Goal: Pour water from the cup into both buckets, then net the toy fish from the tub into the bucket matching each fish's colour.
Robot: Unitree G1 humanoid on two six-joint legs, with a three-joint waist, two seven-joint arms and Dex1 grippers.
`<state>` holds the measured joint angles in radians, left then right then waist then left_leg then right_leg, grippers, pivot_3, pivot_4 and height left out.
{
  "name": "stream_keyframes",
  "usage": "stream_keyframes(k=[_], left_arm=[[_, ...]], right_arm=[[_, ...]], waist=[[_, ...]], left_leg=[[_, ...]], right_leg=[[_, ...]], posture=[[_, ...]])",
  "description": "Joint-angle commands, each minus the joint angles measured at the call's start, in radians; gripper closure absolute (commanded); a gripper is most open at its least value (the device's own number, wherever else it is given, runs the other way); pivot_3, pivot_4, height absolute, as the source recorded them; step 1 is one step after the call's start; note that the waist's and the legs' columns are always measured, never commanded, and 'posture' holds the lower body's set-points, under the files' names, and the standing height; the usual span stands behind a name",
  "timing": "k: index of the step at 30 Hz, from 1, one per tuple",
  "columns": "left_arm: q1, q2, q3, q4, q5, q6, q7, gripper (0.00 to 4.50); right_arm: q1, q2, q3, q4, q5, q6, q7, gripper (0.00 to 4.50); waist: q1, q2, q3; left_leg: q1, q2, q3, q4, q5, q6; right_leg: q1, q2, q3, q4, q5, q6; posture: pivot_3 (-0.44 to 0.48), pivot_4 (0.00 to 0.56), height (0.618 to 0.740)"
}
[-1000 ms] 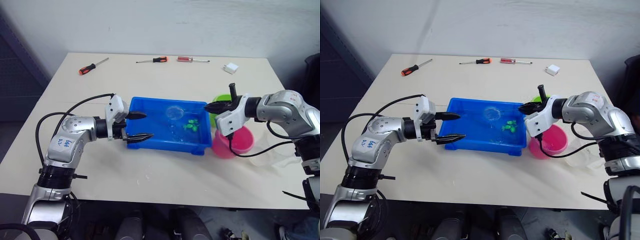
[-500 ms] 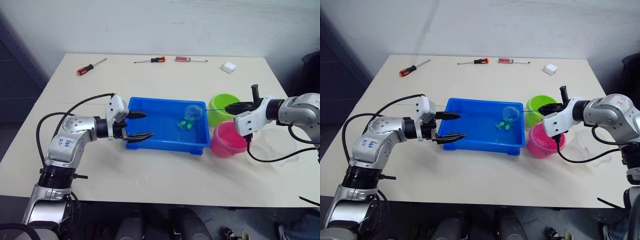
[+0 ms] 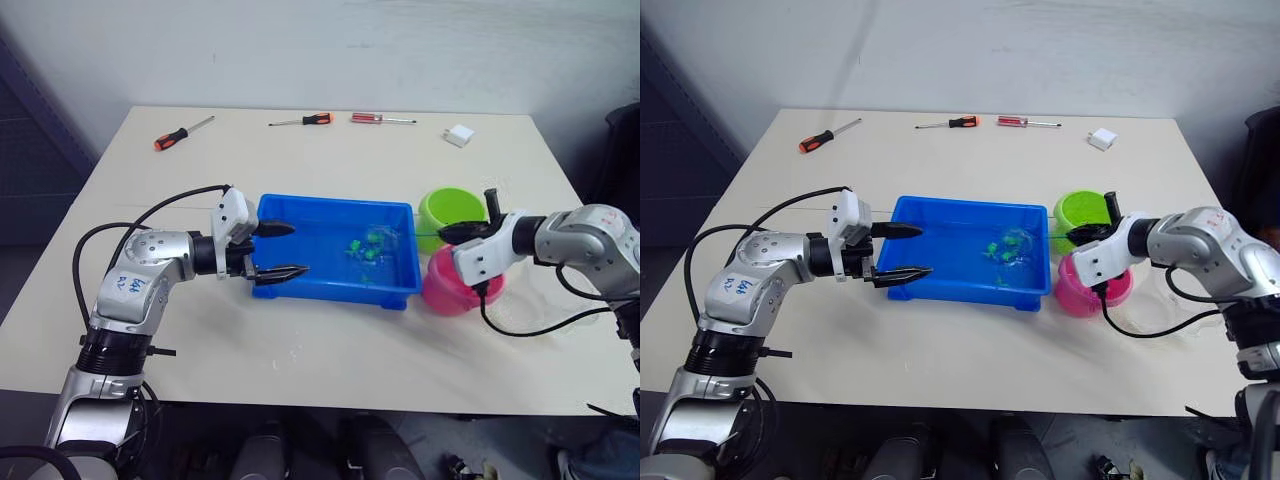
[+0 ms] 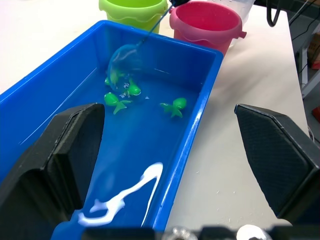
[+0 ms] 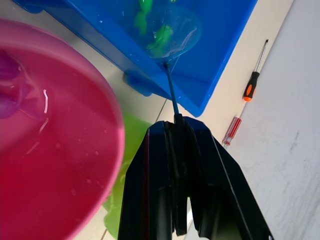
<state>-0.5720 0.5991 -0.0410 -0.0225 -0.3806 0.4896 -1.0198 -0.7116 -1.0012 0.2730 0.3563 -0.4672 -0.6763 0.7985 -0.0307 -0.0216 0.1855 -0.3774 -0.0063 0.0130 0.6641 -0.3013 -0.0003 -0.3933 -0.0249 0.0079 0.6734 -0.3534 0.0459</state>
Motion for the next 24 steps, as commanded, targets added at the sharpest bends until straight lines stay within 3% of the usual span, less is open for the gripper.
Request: stream_keyframes(k=[1,7,17,22,24], left_arm=[[-0.007,0.005,0.011,-0.014,-0.009,-0.010,-0.003,0.01],[-0.003,0.005,0.012,-0.017,-0.010,-0.010,-0.002,0.01],[-0.002,0.030,0.014,0.002,0.001,-0.019,-0.022,0.01],[0.000,0.046,0.027,0.005,-0.001,-0.020,-0.021,0.01],[0.002,0.050,0.028,0.006,-0.002,-0.022,-0.019,0.01]], right_arm=[[-0.001,-0.002,-0.038,-0.048,0.029,0.027,-0.003,4.50],[-0.024,-0.031,-0.062,-0.054,0.065,0.066,0.026,4.50],[0.060,0.049,-0.032,-0.126,0.143,0.190,0.141,4.50],[0.126,0.063,-0.049,-0.203,0.249,0.325,0.229,4.50],[0.159,0.077,-0.079,-0.262,0.341,0.462,0.268,4.50]], waist=[[0.000,0.000,0.000],[0.003,0.000,0.000],[0.001,0.000,0.000],[0.004,0.000,0.000],[0.004,0.000,0.000]], left_leg=[[0.000,0.000,0.000,0.000,0.000,0.000],[0.000,0.000,0.000,0.000,0.000,0.000],[0.000,0.000,0.000,0.000,0.000,0.000],[0.000,0.000,-0.001,0.000,0.000,0.000],[0.000,0.000,-0.001,0.000,0.000,0.000]], right_leg=[[0.000,0.000,0.000,0.000,0.000,0.000],[0.000,0.000,0.000,-0.001,0.000,0.000],[0.000,0.000,0.000,0.000,0.000,0.000],[0.000,0.000,-0.001,-0.001,0.000,0.000],[0.001,0.000,-0.001,-0.001,0.000,0.000]], posture=[[0.000,0.150,0.740],[0.000,0.150,0.740],[0.000,0.150,0.740],[0.000,0.150,0.740],[0.000,0.150,0.740]])
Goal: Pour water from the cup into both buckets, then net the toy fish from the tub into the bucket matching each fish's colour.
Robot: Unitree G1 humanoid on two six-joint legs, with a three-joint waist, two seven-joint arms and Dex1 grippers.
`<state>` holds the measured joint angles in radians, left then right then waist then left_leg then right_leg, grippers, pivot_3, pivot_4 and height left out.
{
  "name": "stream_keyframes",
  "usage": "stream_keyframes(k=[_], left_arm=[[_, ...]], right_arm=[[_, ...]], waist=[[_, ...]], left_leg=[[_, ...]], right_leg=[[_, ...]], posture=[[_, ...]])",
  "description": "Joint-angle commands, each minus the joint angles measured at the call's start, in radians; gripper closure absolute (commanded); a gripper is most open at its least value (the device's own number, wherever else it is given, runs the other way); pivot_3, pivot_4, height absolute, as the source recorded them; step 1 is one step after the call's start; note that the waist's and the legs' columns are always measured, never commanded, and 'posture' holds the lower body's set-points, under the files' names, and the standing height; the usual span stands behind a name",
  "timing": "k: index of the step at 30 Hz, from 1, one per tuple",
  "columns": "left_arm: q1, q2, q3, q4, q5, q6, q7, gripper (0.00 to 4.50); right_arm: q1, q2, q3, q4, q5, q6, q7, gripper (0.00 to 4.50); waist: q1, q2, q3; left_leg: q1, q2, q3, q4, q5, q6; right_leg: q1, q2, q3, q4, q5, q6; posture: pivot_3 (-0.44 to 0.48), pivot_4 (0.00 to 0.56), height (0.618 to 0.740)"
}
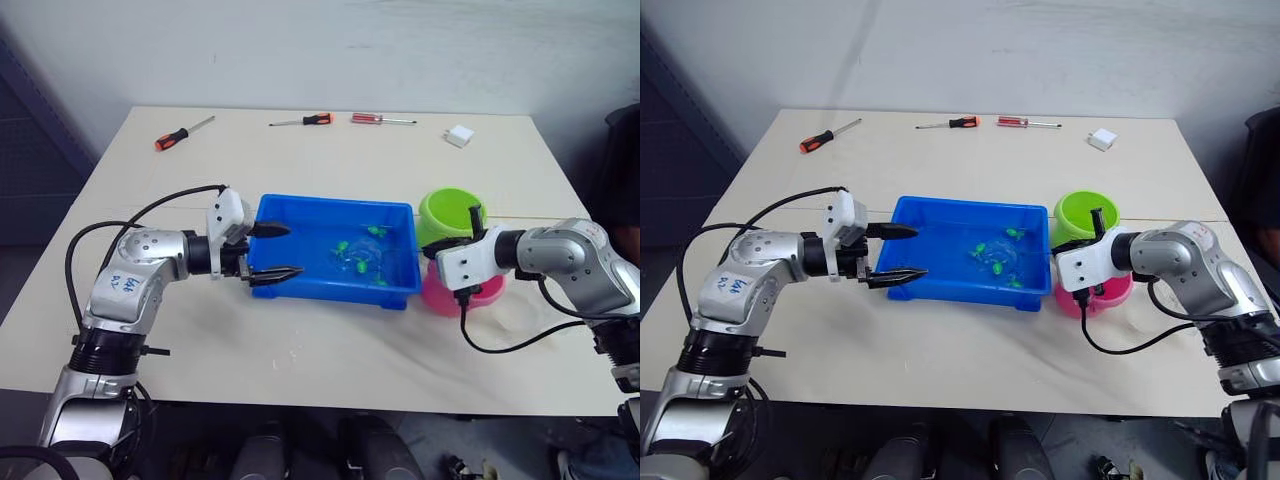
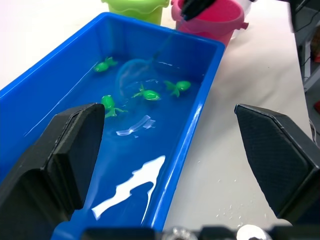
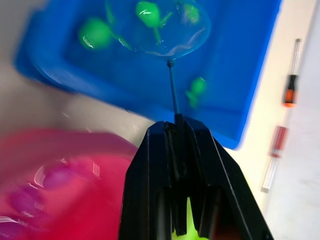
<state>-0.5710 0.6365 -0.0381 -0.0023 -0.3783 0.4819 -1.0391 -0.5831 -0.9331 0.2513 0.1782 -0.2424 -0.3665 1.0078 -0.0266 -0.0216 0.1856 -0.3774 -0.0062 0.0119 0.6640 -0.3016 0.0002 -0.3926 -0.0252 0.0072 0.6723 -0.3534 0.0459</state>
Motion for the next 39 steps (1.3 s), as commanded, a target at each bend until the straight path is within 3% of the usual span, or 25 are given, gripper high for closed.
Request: stream_keyframes(k=[1,9,16,20,23,31,39], left_arm=[[0.001,0.013,0.026,-0.014,-0.004,-0.015,0.002,0.01],[0.002,0.015,0.024,-0.007,-0.005,-0.020,0.003,0.01],[0.001,0.036,0.021,0.011,0.000,-0.034,-0.023,0.01],[-0.009,0.019,0.037,-0.017,-0.060,0.011,-0.033,0.01],[-0.034,-0.030,0.040,-0.028,-0.104,0.040,-0.016,0.01],[-0.154,-0.174,-0.015,0.087,-0.081,0.005,-0.001,0.01],[-0.273,-0.276,-0.044,0.253,-0.022,-0.094,0.004,0.01]], right_arm=[[0.044,0.019,-0.074,-0.117,0.174,0.239,0.080,4.50],[0.085,0.053,-0.183,-0.292,0.466,0.818,0.132,4.50],[0.096,0.062,-0.224,-0.389,0.598,1.041,0.121,4.50],[0.120,0.062,-0.314,-0.448,0.671,1.161,0.054,4.50],[0.170,0.073,-0.452,-0.520,0.748,1.272,-0.026,4.50],[0.299,0.102,-0.748,-0.698,0.834,1.436,-0.245,4.50],[0.394,0.104,-0.852,-0.712,0.726,1.392,-0.439,4.50]], waist=[[0.001,0.000,0.000],[0.000,0.000,0.000],[0.000,0.000,0.000],[0.001,0.000,0.000],[0.007,0.000,0.000],[0.029,0.000,0.000],[0.028,0.000,0.000]], left_leg=[[0.000,0.000,0.000,0.000,0.000,0.000],[0.000,0.000,-0.001,0.000,-0.002,0.003],[0.000,0.000,-0.001,-0.001,-0.002,0.003],[-0.001,0.000,-0.002,-0.001,-0.002,0.004],[-0.001,0.000,-0.002,-0.001,-0.002,0.004],[-0.007,0.000,-0.004,0.000,-0.002,0.004],[-0.008,0.000,-0.004,0.001,-0.002,0.004]], right_leg=[[0.000,0.000,0.000,0.000,0.000,0.000],[0.000,0.000,-0.001,0.000,0.000,0.000],[0.000,0.000,-0.001,-0.001,0.000,0.000],[0.000,0.000,-0.001,-0.001,0.000,0.000],[0.000,-0.001,-0.002,-0.003,0.000,0.000],[-0.003,0.000,-0.004,-0.005,0.000,0.001],[-0.003,0.000,-0.003,-0.005,0.001,0.002]], posture=[[0.000,0.150,0.740],[0.000,0.150,0.740],[0.000,0.150,0.740],[0.000,0.150,0.740],[0.000,0.150,0.740],[0.000,0.150,0.740],[0.000,0.150,0.740]])
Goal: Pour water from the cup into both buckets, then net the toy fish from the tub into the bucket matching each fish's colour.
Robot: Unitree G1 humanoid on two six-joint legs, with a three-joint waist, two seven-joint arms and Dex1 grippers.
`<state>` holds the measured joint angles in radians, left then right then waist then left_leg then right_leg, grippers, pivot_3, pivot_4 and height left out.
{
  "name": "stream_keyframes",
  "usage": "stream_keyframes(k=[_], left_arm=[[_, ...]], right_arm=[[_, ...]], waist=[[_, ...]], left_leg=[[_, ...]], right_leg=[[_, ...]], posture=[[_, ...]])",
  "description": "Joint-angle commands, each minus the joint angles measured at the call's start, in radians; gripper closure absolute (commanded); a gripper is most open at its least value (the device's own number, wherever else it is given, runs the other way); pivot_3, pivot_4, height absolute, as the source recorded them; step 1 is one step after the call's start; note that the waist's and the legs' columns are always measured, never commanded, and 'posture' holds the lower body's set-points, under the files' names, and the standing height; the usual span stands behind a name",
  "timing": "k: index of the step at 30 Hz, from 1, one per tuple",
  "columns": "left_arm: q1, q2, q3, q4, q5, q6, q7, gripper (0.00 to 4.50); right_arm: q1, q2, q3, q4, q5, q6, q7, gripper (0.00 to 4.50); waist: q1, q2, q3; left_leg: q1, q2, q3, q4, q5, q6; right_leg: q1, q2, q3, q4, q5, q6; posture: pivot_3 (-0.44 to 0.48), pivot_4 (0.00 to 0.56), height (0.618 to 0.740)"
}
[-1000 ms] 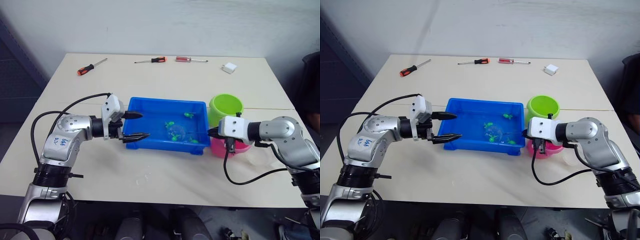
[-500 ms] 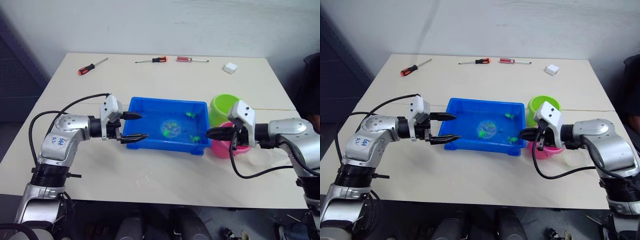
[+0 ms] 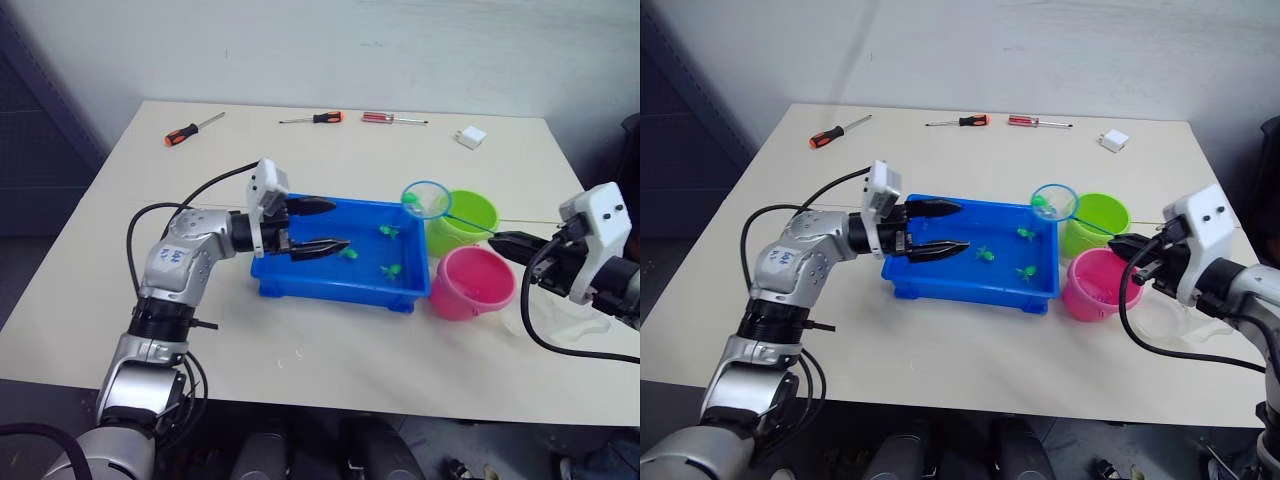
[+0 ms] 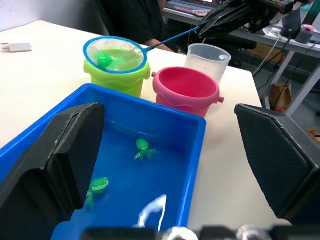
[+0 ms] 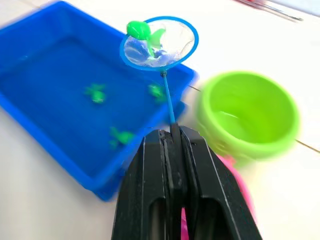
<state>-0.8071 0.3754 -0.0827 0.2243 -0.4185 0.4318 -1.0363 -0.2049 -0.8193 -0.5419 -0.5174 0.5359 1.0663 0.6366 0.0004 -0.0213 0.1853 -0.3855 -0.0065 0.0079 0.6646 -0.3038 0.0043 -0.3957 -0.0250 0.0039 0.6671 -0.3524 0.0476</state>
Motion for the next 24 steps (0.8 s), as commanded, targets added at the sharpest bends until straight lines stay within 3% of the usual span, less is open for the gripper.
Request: stream_keyframes(k=[1,4,8,14,20,24], left_arm=[[-0.039,-0.017,0.000,0.031,0.019,-0.050,-0.006,0.01],[-0.040,-0.016,-0.003,0.036,0.025,-0.062,-0.024,0.01],[-0.042,-0.005,0.003,0.042,0.033,-0.068,-0.033,0.01],[-0.039,0.013,0.011,0.037,0.038,-0.066,-0.033,0.01],[-0.020,0.046,0.017,0.021,0.042,-0.063,-0.030,0.01],[0.005,0.081,0.008,0.019,0.066,-0.075,-0.038,0.01]], right_arm=[[0.033,-0.023,-0.046,-0.010,-0.081,-0.072,-0.077,4.50],[0.074,-0.071,0.026,0.018,-0.206,-0.223,-0.107,4.50],[0.163,-0.253,0.222,0.101,-0.504,-0.605,-0.097,4.50],[0.186,-0.452,0.372,0.268,-0.846,-1.014,-0.153,4.50],[0.116,-0.464,0.343,0.383,-0.880,-1.132,-0.162,4.50],[0.021,-0.346,0.292,0.372,-0.681,-1.074,-0.098,4.50]], waist=[[-0.001,0.000,0.000],[-0.003,0.000,0.000],[-0.004,0.000,0.000],[-0.002,0.000,0.000],[-0.003,0.000,0.000],[-0.006,0.000,0.000]], left_leg=[[0.000,0.000,0.000,0.000,0.000,0.000],[0.000,0.000,0.001,-0.001,0.001,-0.002],[0.000,0.000,0.002,0.000,0.001,-0.001],[0.000,0.000,0.003,0.000,0.003,-0.004],[0.000,0.000,0.003,0.000,0.003,-0.005],[0.000,0.000,0.003,0.001,0.003,-0.005]], right_leg=[[0.000,0.000,0.000,0.000,0.000,0.000],[-0.001,0.000,0.001,0.000,0.000,0.000],[-0.001,0.001,0.002,0.001,0.000,0.000],[-0.001,0.001,0.002,0.000,0.000,0.000],[-0.002,0.001,0.002,0.000,0.000,0.000],[-0.001,0.001,0.002,0.001,0.000,0.000]], posture=[[0.000,0.150,0.740],[0.000,0.150,0.740],[0.000,0.150,0.740],[0.000,0.150,0.740],[0.000,0.150,0.740],[0.000,0.150,0.740]])
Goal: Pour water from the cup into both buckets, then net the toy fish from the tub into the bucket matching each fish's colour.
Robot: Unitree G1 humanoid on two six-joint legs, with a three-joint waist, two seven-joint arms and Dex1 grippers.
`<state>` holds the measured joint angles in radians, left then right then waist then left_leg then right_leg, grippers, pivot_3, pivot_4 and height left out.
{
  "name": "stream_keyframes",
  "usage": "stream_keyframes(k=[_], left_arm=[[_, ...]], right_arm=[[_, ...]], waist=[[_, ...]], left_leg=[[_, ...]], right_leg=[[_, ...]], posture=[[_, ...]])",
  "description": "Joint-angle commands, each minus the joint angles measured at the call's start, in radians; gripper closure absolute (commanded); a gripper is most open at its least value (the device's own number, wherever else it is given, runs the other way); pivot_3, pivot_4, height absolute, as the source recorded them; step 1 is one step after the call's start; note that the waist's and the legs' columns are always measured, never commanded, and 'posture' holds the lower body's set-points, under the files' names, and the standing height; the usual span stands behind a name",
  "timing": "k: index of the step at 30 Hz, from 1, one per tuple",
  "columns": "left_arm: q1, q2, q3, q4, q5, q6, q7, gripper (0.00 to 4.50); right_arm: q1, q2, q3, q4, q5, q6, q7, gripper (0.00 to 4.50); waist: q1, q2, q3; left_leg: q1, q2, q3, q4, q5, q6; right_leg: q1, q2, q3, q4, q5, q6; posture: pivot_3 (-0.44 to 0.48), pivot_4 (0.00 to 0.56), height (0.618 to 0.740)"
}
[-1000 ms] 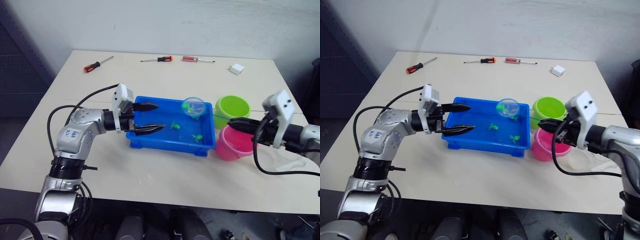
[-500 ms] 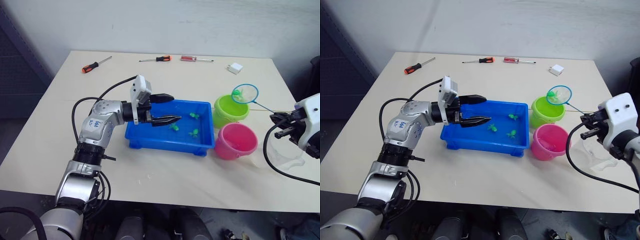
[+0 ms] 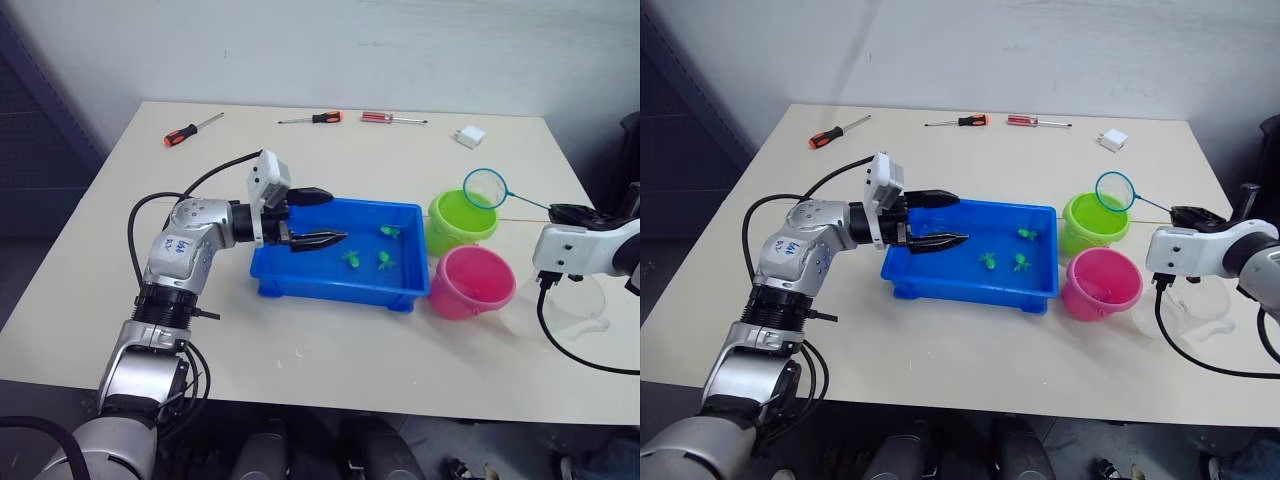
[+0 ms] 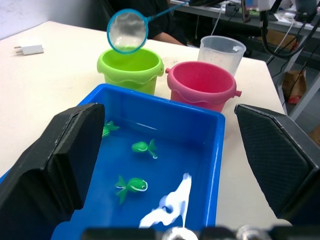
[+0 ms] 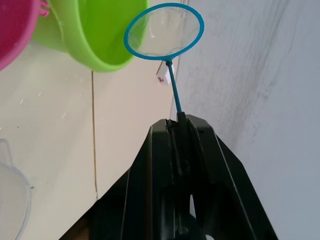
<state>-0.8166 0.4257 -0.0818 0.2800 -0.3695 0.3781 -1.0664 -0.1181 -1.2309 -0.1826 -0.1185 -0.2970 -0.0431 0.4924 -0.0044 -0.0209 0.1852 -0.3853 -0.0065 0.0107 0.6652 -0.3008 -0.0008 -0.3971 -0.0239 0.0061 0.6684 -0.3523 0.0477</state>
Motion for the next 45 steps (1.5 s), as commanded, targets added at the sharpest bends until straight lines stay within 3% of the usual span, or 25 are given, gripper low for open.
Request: stream_keyframes(k=[1,4,10,17,23,30,35,45], left_arm=[[0.023,0.042,0.004,-0.036,0.026,-0.026,-0.012,0.01],[0.054,0.084,-0.015,-0.037,0.066,-0.050,-0.029,0.01],[0.103,0.122,-0.009,-0.098,0.062,-0.020,-0.038,0.01],[0.162,0.152,0.009,-0.187,0.054,0.029,-0.018,0.01],[0.194,0.168,0.029,-0.236,0.044,0.057,0.004,0.01],[0.210,0.175,0.041,-0.257,0.040,0.064,0.025,0.01],[0.207,0.168,0.041,-0.254,0.042,0.060,0.032,0.01],[0.193,0.160,0.040,-0.229,0.045,0.045,0.027,0.01]], right_arm=[[-0.093,0.096,-0.072,-0.045,0.213,0.061,0.074,4.50],[-0.144,0.131,-0.039,-0.095,0.288,0.105,0.163,4.50],[-0.220,0.136,0.144,-0.079,0.175,0.005,0.253,4.50],[-0.340,0.172,0.320,0.061,0.010,-0.128,0.287,4.50],[-0.384,0.190,0.362,0.165,-0.025,-0.207,0.303,4.50],[-0.356,0.203,0.350,0.154,0.072,-0.199,0.424,4.50],[-0.330,0.249,0.300,0.088,0.196,-0.002,0.477,4.50],[-0.276,0.396,0.101,-0.089,0.645,0.796,0.490,4.50]], waist=[[-0.003,0.000,0.000],[-0.003,0.000,0.000],[0.002,0.000,0.000],[0.001,0.000,0.000],[-0.003,0.000,0.000],[0.000,0.000,0.000],[0.000,0.000,0.000],[0.003,0.000,0.000]], left_leg=[[0.000,0.000,0.000,0.000,0.000,0.000],[0.000,0.000,0.000,0.000,0.000,0.000],[0.000,0.000,0.000,0.001,-0.001,0.001],[-0.001,0.000,0.000,0.001,-0.001,0.002],[-0.001,0.000,0.000,0.001,-0.001,0.002],[-0.001,0.000,0.000,0.001,-0.001,0.001],[-0.001,0.000,0.000,0.002,-0.001,0.001],[-0.001,0.000,-0.001,0.002,-0.001,0.001]], right_leg=[[0.000,0.000,0.000,0.000,0.000,0.000],[0.000,0.000,0.000,0.002,0.000,0.000],[0.000,-0.001,0.000,0.000,0.000,0.000],[-0.001,-0.001,0.000,-0.001,0.000,0.000],[-0.001,-0.001,0.000,0.000,0.000,0.000],[-0.001,-0.001,0.000,0.001,0.000,0.000],[-0.001,-0.001,0.000,0.001,0.000,0.000],[-0.001,-0.001,-0.001,0.005,0.000,0.000]], posture=[[0.000,0.150,0.740],[0.000,0.150,0.740],[0.000,0.150,0.740],[0.000,0.150,0.740],[0.000,0.150,0.740],[0.000,0.150,0.740],[0.000,0.150,0.740],[0.000,0.150,0.740]])
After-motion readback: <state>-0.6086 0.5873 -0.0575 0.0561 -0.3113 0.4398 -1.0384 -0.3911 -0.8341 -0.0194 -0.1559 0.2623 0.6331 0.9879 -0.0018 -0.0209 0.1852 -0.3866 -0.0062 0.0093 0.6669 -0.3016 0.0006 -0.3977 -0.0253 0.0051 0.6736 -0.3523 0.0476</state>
